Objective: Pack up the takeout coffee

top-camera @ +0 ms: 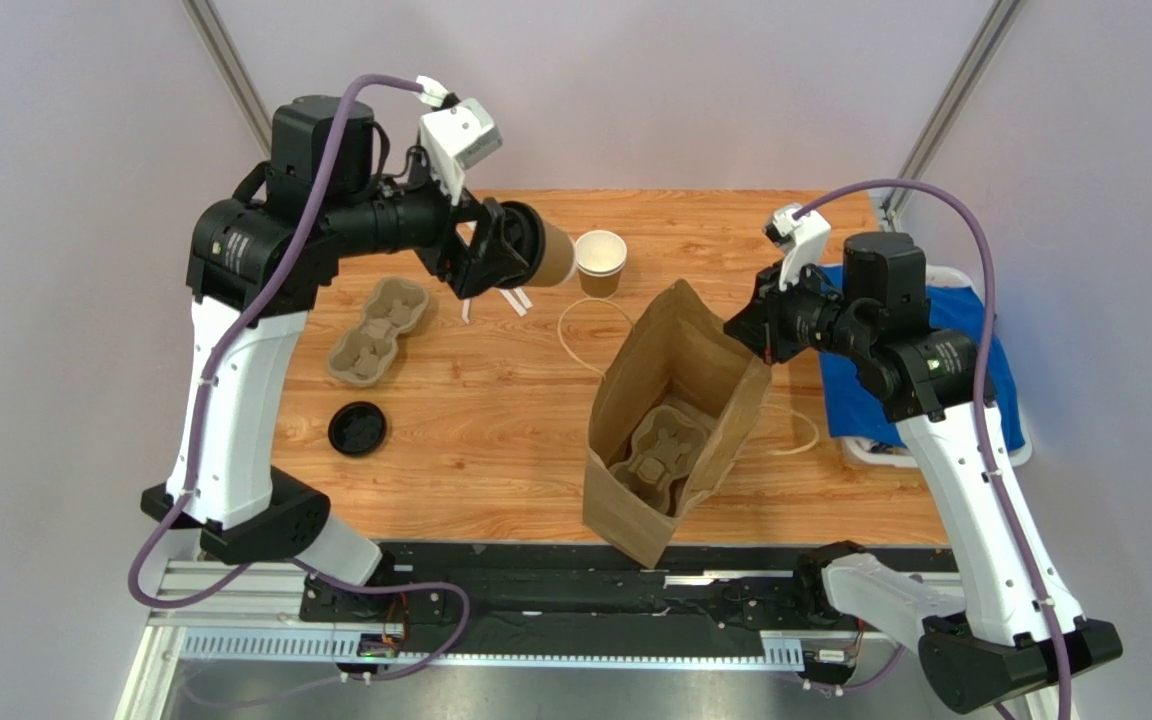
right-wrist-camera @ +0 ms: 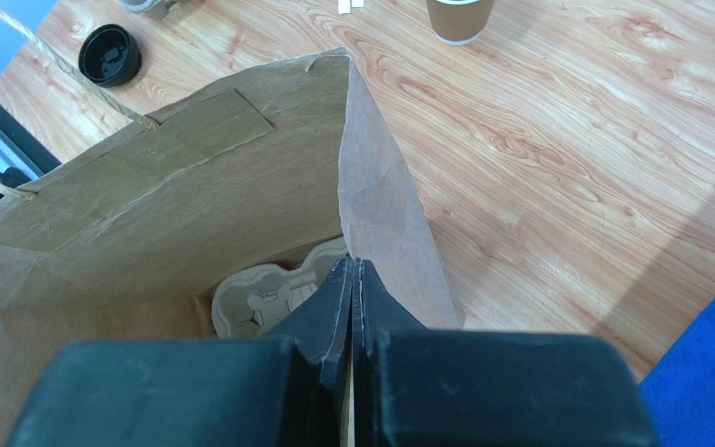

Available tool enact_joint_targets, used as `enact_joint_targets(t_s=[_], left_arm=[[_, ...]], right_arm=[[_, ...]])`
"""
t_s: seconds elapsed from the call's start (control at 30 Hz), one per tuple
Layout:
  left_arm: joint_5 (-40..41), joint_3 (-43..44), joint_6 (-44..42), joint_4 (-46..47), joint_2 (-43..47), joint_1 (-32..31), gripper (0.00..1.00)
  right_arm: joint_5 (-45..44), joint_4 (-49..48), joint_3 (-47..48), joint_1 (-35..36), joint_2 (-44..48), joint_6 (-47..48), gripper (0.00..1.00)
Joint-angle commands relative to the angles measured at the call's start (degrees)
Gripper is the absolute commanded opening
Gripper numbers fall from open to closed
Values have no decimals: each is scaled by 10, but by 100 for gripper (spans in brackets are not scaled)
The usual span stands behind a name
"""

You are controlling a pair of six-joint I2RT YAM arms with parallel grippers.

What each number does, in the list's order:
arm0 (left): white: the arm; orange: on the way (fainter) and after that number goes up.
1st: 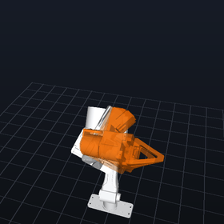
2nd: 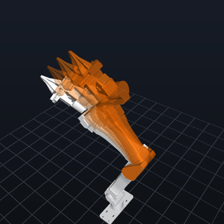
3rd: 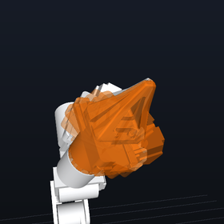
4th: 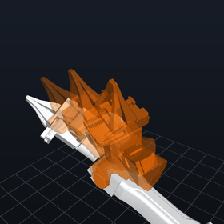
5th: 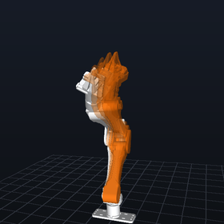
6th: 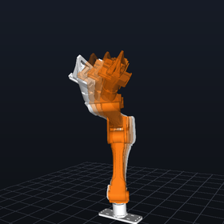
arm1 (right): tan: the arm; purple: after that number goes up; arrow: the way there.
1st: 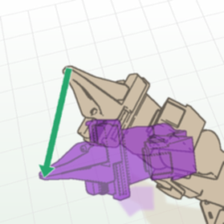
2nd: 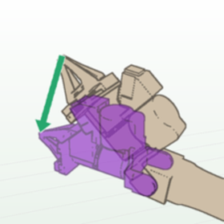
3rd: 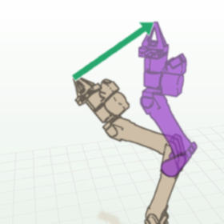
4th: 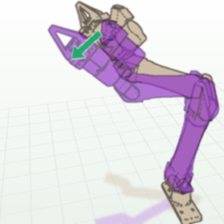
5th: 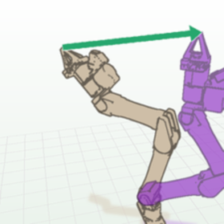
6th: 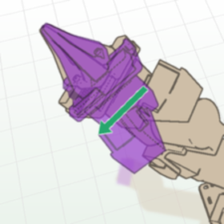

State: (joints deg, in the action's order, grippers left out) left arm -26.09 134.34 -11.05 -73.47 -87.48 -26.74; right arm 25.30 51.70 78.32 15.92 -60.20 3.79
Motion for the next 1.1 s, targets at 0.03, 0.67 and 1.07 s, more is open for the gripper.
enact_joint_targets(t_s=[0.03,0.67,1.07], left_arm=[[6,100,-56,-6,-1,-148,40],[164,51,-146,-41,-165,-398,38],[162,-90,-161,-50,-146,-384,35]], right_arm=[[-14,4,14,-2,-7,-24,0],[14,33,27,-2,-6,-28,0],[3,163,10,-37,25,-65,0]])
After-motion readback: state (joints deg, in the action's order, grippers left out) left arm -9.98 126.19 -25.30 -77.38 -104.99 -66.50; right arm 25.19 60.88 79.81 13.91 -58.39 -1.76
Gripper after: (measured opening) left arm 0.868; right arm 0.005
